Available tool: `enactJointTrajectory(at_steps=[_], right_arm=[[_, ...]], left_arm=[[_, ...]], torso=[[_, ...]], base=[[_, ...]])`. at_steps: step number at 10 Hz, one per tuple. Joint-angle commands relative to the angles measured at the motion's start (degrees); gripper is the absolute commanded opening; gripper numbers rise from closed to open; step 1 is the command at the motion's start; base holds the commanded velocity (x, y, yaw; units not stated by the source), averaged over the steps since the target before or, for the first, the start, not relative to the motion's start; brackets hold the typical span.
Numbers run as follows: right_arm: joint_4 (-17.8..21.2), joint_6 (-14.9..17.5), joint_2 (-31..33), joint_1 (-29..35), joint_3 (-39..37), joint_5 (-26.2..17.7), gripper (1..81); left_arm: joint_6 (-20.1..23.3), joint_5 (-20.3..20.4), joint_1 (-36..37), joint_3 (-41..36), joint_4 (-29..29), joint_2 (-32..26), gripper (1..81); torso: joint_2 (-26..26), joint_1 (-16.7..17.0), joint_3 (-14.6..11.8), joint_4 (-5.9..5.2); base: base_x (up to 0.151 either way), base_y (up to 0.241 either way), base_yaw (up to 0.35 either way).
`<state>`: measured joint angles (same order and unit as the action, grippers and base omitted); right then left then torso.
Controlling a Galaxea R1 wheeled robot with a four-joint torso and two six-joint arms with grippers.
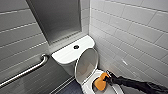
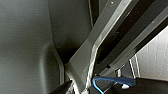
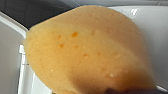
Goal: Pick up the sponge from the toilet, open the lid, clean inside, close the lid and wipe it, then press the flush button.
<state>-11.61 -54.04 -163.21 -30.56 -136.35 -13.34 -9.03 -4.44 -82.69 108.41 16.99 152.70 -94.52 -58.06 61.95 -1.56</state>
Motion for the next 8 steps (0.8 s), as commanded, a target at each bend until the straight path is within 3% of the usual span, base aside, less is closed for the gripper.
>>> enactJointTrajectory(at_steps=[1, 6, 8], right_arm=[[1.05, -6.24, 6.72, 0.9, 8.82, 8.49, 1.0], [0.71, -7.39, 18.76, -3.94, 22.97, 12.37, 1.0], [0.79, -7.39, 20.44, -7.28, 24.04, 14.57, 1.0]], left_arm=[[0.33, -4.18, -0.24, -1.36, 0.41, -0.46, 81.1], [0.24, -3.82, -0.5, 0.4, 1.11, 0.24, 81.1], [0.24, -3.82, -0.5, 0.14, 1.11, 0.07, 81.1]], torso=[[0.0, 0.0, 0.0, 0.0], [0.0, 0.0, 0.0, 0.0], [0.0, 0.0, 0.0, 0.0]], base=[[0.0, 0.0, 0.0], [0.0, 0.0, 0.0], [0.0, 0.0, 0.0]])
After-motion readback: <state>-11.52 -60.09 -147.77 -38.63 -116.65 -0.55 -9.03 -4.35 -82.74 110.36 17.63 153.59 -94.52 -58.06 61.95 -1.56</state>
